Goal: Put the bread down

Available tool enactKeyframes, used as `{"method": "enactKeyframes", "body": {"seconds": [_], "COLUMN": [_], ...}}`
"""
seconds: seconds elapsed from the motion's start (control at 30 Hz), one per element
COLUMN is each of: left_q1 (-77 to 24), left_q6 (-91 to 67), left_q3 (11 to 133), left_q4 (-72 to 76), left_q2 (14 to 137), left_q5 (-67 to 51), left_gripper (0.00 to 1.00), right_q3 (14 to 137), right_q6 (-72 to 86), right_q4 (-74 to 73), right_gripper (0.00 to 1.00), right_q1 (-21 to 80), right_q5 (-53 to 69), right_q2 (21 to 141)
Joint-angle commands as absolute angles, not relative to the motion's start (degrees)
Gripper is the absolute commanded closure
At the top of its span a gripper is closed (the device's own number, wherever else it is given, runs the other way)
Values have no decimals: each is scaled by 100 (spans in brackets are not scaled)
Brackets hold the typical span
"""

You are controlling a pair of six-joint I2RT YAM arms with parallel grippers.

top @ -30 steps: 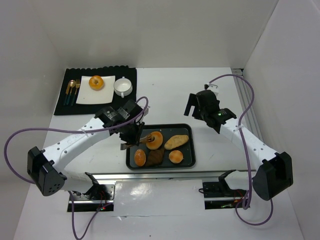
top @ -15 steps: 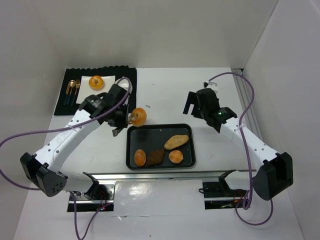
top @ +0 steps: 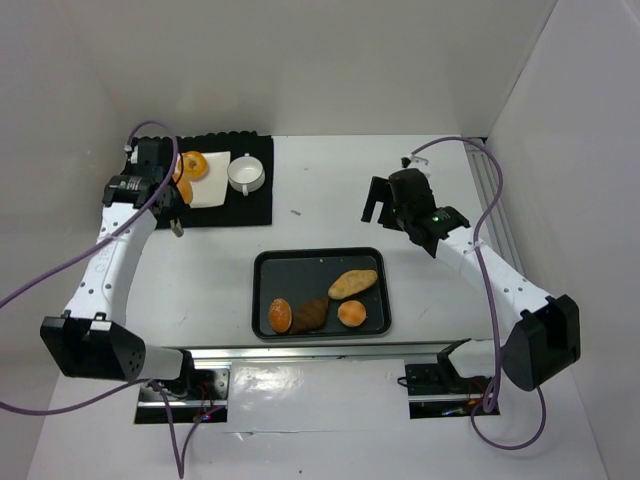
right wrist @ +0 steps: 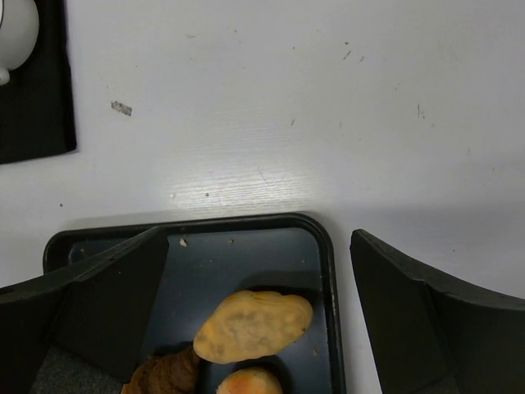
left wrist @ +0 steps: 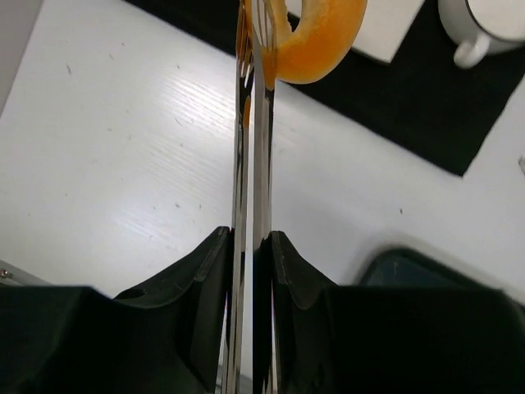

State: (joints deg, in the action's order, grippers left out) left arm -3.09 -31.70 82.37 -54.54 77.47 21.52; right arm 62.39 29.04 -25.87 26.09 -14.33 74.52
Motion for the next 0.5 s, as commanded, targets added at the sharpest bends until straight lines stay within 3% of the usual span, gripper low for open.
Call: {"method": "enactKeyframes", "body": {"seconds": [0.0,0.47], "left_q1": [-133,-53], "left_q6": [-3164,-3437], "left_q3": [8473,8885], "left_q4": [-4703,-3911], "left_q2": [8198,9500], "left_q5": [2137,1758], "left_gripper": [66,65], "right_q3": [6521,6521], "right_q6": [2804,2751], "right_q4": [-2382,-2435], "right_gripper": [1,1], "right_q1": [2663,2663], "right_q5": [-1468,-1529], "right_q2": [7453,7567]}}
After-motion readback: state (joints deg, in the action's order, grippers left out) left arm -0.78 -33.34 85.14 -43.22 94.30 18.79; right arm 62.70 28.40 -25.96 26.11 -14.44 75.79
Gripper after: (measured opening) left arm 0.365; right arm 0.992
